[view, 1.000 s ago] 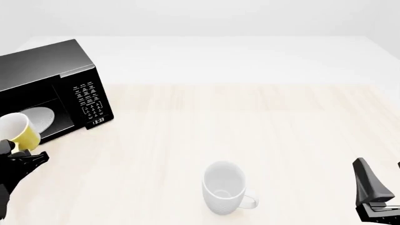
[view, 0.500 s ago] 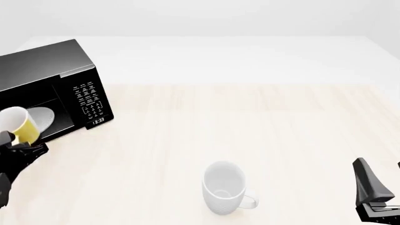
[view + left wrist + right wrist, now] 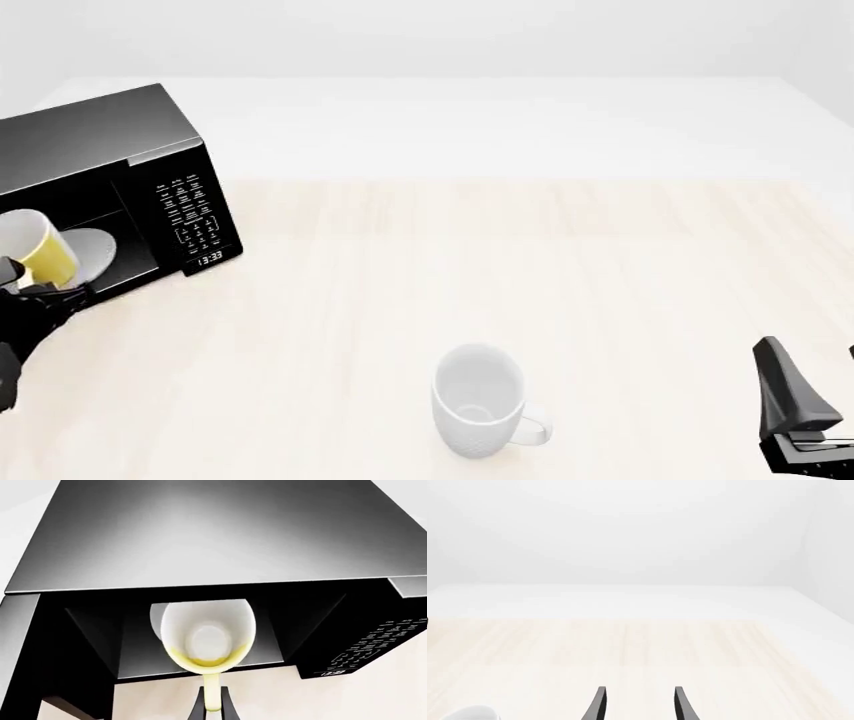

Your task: Put the yellow and white mug in the microwave and close it.

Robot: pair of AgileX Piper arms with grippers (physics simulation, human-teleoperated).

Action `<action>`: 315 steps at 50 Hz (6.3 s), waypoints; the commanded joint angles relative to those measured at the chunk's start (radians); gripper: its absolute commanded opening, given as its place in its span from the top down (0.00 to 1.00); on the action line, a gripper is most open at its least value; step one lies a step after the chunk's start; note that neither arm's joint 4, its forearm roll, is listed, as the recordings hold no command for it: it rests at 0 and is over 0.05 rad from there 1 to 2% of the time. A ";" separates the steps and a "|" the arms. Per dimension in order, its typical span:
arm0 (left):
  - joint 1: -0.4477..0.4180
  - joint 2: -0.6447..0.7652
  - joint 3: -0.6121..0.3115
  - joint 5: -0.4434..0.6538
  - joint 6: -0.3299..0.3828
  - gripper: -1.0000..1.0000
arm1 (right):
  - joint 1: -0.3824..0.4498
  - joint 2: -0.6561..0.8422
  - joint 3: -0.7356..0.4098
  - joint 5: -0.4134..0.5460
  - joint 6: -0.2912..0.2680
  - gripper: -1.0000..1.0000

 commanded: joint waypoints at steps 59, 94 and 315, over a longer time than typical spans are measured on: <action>0.029 0.190 -0.259 0.062 -0.036 1.00 | 0.000 0.000 0.000 0.000 0.000 0.00; 0.024 0.292 -0.302 0.080 -0.047 1.00 | 0.000 0.000 0.000 0.000 0.000 0.00; 0.426 -0.860 -0.431 1.258 0.042 0.00 | -0.001 0.001 0.001 -0.002 0.000 0.00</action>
